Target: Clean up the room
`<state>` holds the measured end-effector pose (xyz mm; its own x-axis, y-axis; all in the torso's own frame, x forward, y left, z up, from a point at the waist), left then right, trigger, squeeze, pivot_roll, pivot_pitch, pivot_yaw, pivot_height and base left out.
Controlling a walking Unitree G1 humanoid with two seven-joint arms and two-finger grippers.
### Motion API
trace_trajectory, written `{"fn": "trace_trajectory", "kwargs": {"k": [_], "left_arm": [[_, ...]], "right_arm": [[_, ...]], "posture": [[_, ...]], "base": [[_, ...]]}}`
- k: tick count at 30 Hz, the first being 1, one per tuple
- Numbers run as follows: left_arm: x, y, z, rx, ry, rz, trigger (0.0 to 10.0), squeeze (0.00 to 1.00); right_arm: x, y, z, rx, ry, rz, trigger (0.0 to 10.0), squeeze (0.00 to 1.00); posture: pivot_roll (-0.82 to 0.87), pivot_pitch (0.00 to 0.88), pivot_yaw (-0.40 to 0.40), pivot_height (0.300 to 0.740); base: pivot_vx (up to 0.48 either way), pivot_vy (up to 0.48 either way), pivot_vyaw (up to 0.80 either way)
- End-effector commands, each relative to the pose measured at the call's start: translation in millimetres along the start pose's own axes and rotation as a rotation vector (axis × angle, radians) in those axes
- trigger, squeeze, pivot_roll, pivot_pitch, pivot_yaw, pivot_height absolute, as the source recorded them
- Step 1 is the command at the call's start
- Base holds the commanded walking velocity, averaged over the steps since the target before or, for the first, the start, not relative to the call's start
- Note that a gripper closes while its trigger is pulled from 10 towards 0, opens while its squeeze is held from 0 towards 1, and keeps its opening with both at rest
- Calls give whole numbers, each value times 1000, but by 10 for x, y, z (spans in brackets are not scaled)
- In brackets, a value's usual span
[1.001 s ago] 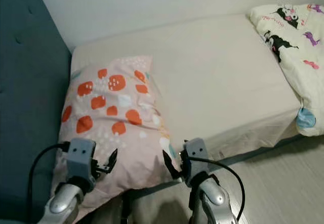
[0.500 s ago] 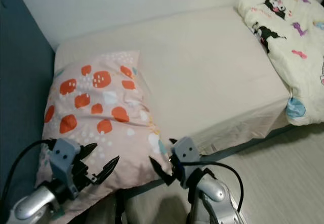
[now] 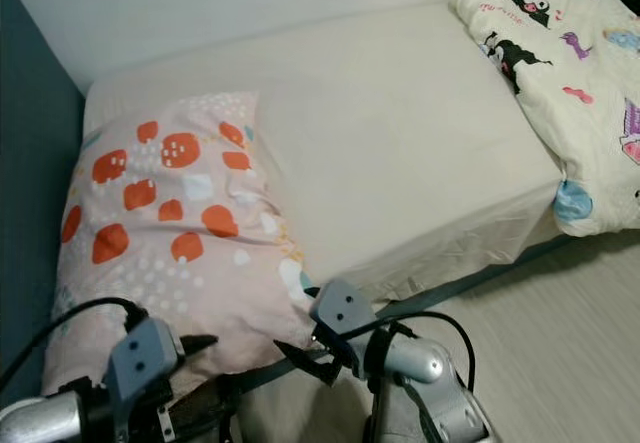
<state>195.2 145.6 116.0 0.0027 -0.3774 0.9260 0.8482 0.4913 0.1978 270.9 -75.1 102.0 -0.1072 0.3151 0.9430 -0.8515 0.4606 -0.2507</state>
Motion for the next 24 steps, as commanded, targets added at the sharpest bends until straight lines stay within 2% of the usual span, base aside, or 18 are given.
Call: {"fn": "trace_trajectory", "kwargs": {"k": [1,2,3,8,12,14,22,23,24], "left_arm": [[-39,-34,4,-22,33,6,4235,0],[-39,-34,4,-22,33,6,4235,0],[-32,-25,-3,-25,35,6,0,0],[-48,-43,-7,-51,59,-12,0,0],[-104,-96,12,-96,103,-35,0,0],[-169,-142,2,-134,144,-57,0,0],[-237,-111,-57,-110,177,-91,0,0],[-305,-40,-151,-53,202,-128,3255,0],[-305,-40,-151,-53,202,-128,3255,0]], "right_arm": [[8,38,-20,30,10,7,0,0],[8,38,-20,30,10,7,0,0],[23,14,-35,36,6,4,0,0],[25,15,-78,83,12,-2,0,0],[17,79,-98,148,31,-15,0,0],[-41,149,-99,208,74,-24,0,0],[-125,158,-120,219,123,-7,0,0],[-203,117,-171,189,156,22,0,0],[-203,117,-171,189,156,22,0,0]], "posture": [[21,268,-29,567],[21,268,-29,567],[20,265,-32,567],[21,258,-38,567],[19,247,-44,567],[15,241,-46,567],[10,243,-48,567],[5,243,-48,567],[5,243,-48,567]], "base": [[0,0,0],[0,0,0],[0,0,0],[0,0,0],[0,0,0],[0,0,0],[0,0,0],[0,0,0],[0,0,0]]}}
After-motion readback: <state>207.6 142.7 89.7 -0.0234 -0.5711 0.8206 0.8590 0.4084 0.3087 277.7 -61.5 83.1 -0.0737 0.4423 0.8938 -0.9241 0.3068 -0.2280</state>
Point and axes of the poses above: a point about 5 cm out from each wrist's last joint towards the gripper, its own z axis pointing back from the gripper into the wrist, its own x axis along the axis of the wrist's last joint, y = z × x, the point moved 3 cm from there along -z, pointing out of the wrist towards the gripper
